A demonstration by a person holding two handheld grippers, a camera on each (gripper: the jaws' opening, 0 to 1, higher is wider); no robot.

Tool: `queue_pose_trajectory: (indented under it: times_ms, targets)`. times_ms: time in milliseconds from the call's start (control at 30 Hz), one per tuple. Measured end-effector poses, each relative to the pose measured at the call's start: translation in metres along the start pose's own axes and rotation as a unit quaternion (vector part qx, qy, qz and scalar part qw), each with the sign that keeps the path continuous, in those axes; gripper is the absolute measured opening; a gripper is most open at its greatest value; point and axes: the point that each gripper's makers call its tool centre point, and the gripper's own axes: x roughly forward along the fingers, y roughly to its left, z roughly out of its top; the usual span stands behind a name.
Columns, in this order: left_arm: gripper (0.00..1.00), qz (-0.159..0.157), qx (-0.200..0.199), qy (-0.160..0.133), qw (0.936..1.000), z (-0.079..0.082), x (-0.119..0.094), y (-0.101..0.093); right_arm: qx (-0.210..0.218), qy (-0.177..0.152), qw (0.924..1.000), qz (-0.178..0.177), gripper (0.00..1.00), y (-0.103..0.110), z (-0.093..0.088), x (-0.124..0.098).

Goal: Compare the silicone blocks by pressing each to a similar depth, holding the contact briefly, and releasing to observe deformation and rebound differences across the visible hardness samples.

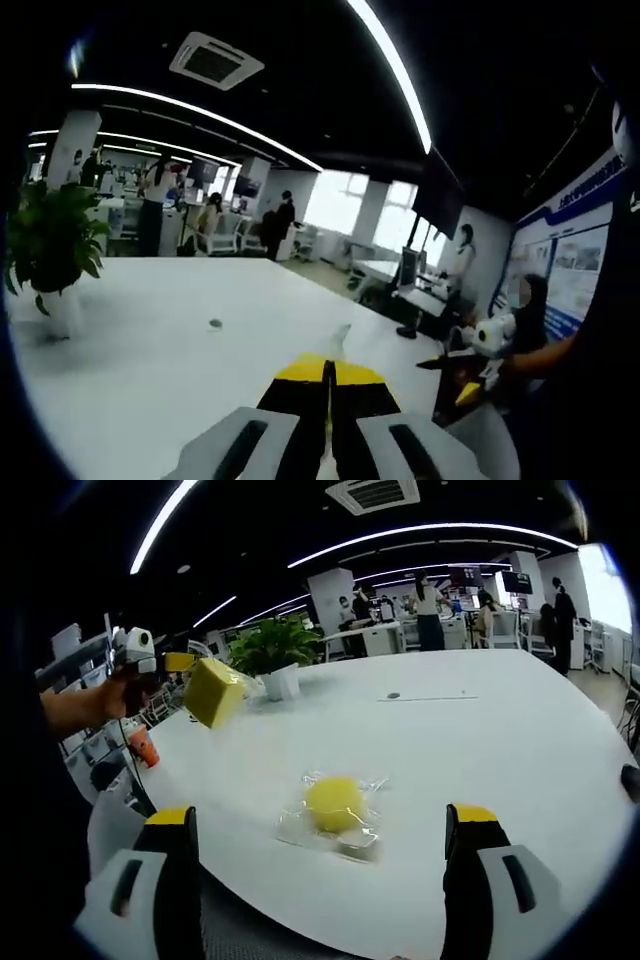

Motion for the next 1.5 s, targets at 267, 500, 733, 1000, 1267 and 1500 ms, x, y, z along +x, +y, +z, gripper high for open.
queue_pose_trajectory:
  times_ms: [267,500,733,1000,1267,1500]
  targets:
    - [0.0,-0.02,0.005,-0.002,0.9998,0.004,-0.004,-0.015,0.004,-0.008,0.9998,0.015,0.96,-0.002,0.009,0.006]
    - [0.0,-0.037,0.021,-0.004,0.9991,0.012,-0.022,-0.034,-0.035,-0.007,0.9953,0.09,0.96,0.029,0.031,0.033]
    - [0.0,-0.057,0.035,-0.017,0.9976,0.021,-0.04,-0.058,-0.065,-0.003,0.979,0.193,0.96,0.084,0.054,0.061]
    - [0.0,-0.077,0.021,-0.018,0.9966,0.016,-0.043,-0.069,-0.089,-0.027,0.9601,0.264,0.9,0.134,0.077,0.073]
    - [0.0,-0.097,-0.001,-0.037,0.9946,0.018,-0.046,-0.08,-0.08,-0.027,0.9439,0.319,0.82,0.169,0.081,0.076]
    - [0.0,-0.112,-0.011,-0.046,0.9926,0.025,-0.049,-0.085,-0.085,-0.056,0.9361,0.337,0.84,0.192,0.09,0.084]
